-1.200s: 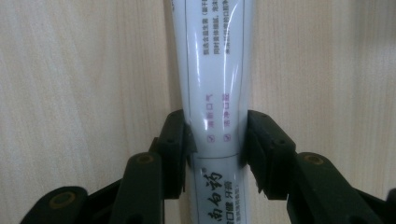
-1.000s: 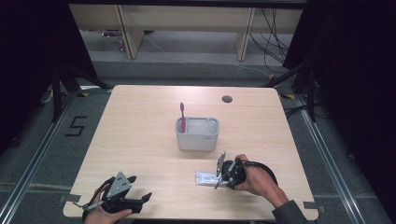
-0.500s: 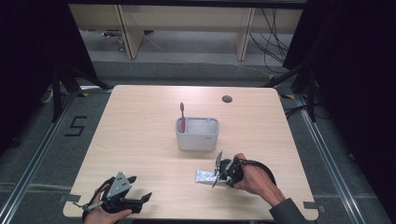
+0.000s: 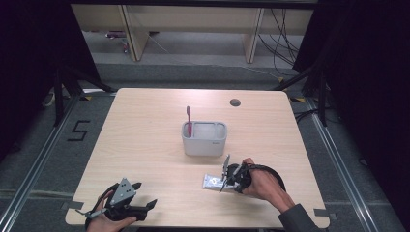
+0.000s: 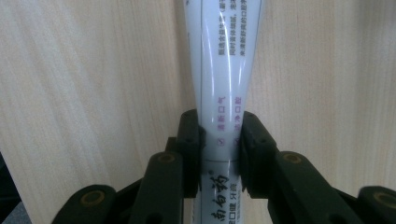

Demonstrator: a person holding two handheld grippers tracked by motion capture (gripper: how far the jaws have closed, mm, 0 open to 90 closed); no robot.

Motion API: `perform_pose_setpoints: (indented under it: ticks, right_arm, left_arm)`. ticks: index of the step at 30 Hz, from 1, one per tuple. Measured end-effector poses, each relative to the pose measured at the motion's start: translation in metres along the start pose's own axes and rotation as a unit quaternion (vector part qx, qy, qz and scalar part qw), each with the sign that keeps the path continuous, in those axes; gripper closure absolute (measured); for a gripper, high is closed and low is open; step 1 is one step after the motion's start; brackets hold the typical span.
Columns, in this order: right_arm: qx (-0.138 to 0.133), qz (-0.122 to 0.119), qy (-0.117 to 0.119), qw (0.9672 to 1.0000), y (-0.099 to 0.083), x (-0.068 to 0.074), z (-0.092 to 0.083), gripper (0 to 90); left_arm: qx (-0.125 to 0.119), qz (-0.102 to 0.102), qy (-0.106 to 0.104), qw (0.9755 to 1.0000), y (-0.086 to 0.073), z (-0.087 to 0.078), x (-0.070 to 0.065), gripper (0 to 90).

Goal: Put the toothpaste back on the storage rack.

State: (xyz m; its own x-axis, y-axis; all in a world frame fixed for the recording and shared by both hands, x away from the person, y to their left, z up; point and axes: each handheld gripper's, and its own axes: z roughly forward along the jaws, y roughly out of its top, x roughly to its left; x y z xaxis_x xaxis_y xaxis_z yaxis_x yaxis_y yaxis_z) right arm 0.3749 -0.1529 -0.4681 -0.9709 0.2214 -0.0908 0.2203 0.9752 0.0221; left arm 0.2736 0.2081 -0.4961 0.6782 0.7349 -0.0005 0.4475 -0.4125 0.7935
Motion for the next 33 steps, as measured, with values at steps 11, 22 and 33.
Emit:
perform_pose_setpoints:
  ticks: [11, 22, 33]
  right_arm:
    - [0.009, 0.003, 0.012, 0.9999, 0.0027, -0.0043, 0.0037, 71.3]
    - [0.022, 0.008, 0.015, 0.9996, 0.0052, -0.0053, 0.0073, 71.8]
    - [0.0, 0.011, 0.03, 0.9995, -0.0018, -0.0074, 0.005, 73.7]
  left_arm:
    - [0.001, 0.002, 0.001, 1.0, 0.0, -0.0006, -0.0002, 19.5]
    - [0.001, 0.002, -0.001, 1.0, -0.0003, -0.0008, -0.0004, 19.7]
    - [-0.013, -0.012, -0.002, 0.9998, -0.0009, 0.0017, -0.0013, 20.4]
